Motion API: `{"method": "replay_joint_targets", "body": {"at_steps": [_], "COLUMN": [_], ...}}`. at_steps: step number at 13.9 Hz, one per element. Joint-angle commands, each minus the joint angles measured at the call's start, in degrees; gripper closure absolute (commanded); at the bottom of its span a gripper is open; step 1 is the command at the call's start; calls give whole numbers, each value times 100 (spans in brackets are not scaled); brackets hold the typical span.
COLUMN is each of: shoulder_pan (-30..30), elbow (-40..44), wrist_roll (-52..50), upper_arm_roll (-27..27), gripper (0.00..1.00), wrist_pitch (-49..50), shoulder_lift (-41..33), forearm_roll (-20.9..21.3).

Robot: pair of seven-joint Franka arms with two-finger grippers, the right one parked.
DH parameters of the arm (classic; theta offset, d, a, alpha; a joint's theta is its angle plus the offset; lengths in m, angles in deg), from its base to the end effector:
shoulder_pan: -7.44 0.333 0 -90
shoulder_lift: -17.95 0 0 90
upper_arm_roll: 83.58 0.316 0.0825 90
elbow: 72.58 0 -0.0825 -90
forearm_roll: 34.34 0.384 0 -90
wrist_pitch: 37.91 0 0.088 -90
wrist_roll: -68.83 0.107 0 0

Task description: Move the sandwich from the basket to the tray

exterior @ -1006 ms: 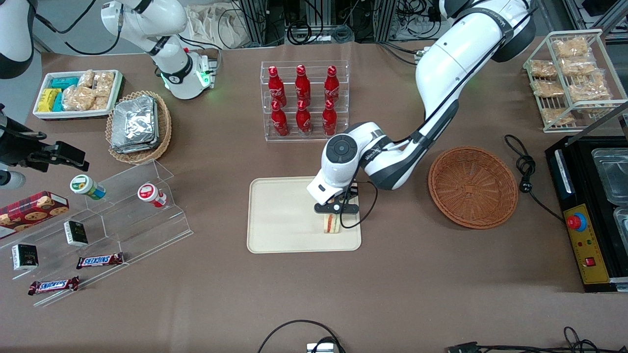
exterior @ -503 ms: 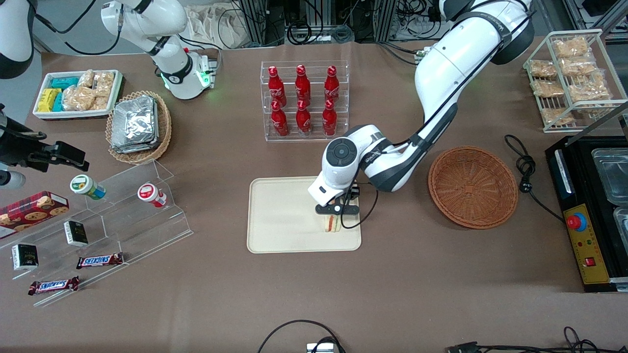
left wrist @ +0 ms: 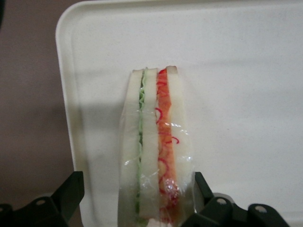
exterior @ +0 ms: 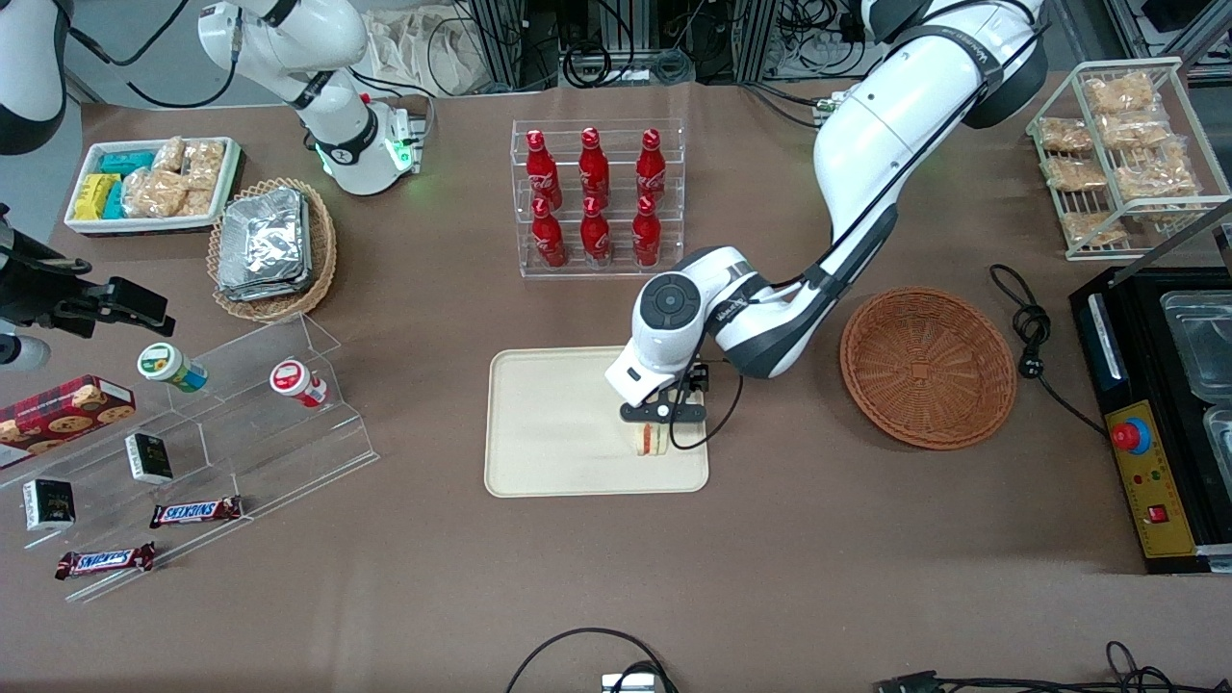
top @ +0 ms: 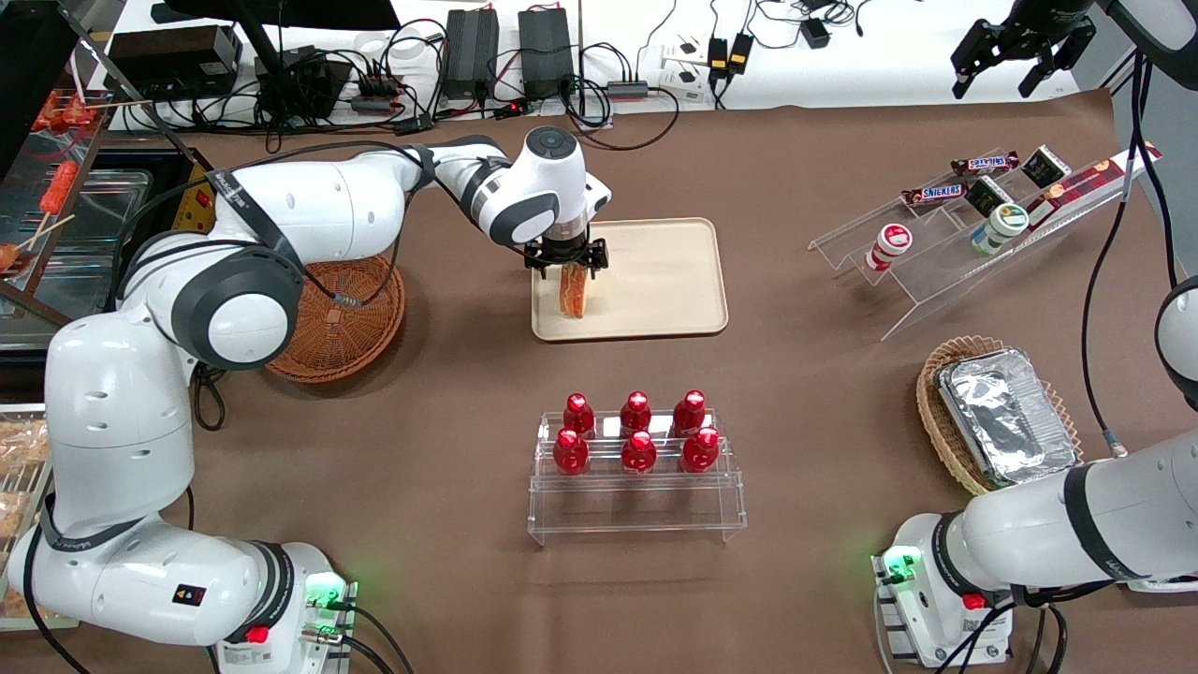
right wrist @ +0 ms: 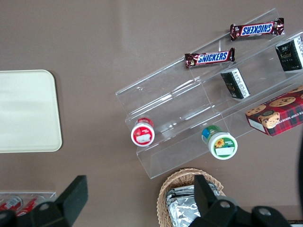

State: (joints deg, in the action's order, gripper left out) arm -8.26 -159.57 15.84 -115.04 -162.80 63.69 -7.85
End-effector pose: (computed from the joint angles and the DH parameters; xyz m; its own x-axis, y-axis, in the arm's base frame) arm 0.5377 -0.4598 0.2359 0.9994 -0.0321 -0.0085 -0.0321 -0.9995 0.0042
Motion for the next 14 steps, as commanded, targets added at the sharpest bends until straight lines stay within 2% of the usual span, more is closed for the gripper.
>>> {"method": "replay_joint_targets", "body": {"at_steps": [1,4,7,14], "shoulder_pan": [-91,-64,-20,1025], "elbow": [628,946,955,946], "wrist_roll": [-115,-649,-739,-546], "upper_arm_roll": [35,43,342,430], "gripper": [0,0,0,0], "wrist_pitch": [709,966,1290,2037], "shoulder_lift": [-39,-161,-609,-1585], "forearm_roll": [67,102,93,32]}}
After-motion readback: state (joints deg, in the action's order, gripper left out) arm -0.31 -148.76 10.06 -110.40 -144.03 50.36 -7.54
